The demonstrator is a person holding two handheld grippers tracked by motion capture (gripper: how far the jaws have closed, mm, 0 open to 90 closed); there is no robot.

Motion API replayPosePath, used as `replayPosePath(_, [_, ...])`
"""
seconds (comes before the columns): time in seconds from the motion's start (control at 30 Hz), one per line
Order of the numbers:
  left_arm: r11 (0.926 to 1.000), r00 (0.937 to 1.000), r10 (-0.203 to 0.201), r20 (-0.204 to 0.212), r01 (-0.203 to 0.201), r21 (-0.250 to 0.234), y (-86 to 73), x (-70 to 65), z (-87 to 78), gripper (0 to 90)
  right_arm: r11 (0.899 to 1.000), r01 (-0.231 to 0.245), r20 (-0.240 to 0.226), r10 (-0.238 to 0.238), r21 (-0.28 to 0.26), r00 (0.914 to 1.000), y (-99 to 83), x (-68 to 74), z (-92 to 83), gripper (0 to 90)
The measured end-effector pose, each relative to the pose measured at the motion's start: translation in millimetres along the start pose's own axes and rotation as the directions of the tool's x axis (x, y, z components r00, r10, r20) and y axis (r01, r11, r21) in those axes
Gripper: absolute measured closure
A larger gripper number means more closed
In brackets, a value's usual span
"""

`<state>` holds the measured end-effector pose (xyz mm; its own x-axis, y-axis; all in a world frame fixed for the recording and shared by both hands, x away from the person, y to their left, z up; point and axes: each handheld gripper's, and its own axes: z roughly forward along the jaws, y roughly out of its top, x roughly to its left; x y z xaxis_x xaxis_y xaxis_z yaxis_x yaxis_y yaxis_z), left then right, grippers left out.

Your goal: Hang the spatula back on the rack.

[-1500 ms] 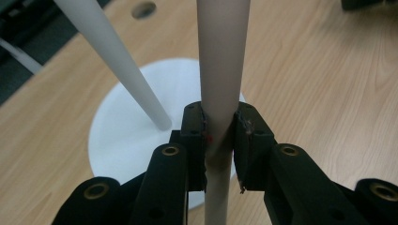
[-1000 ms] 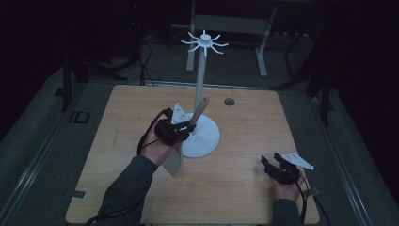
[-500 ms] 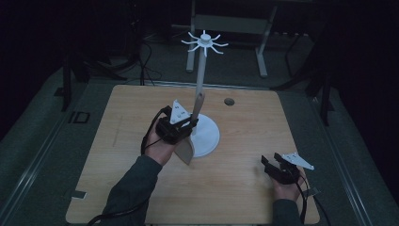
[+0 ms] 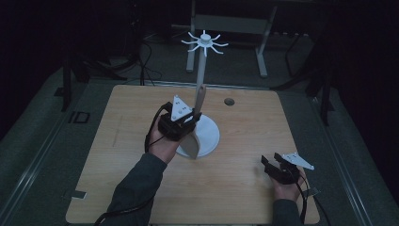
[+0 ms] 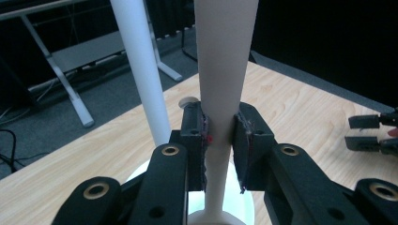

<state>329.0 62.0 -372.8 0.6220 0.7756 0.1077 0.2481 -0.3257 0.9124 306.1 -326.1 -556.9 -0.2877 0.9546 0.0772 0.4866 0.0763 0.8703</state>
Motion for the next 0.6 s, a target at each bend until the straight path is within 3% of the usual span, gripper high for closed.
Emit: replayPosePath(0.6, [0.9980, 0.9939, -0.040, -0.103, 0.035, -0.053, 19.1, -3.3, 0.0, 75.8, 1.000, -0.001, 0.000, 0.001, -0.002, 1.0000, -0.1, -0.1, -0.1, 37.5])
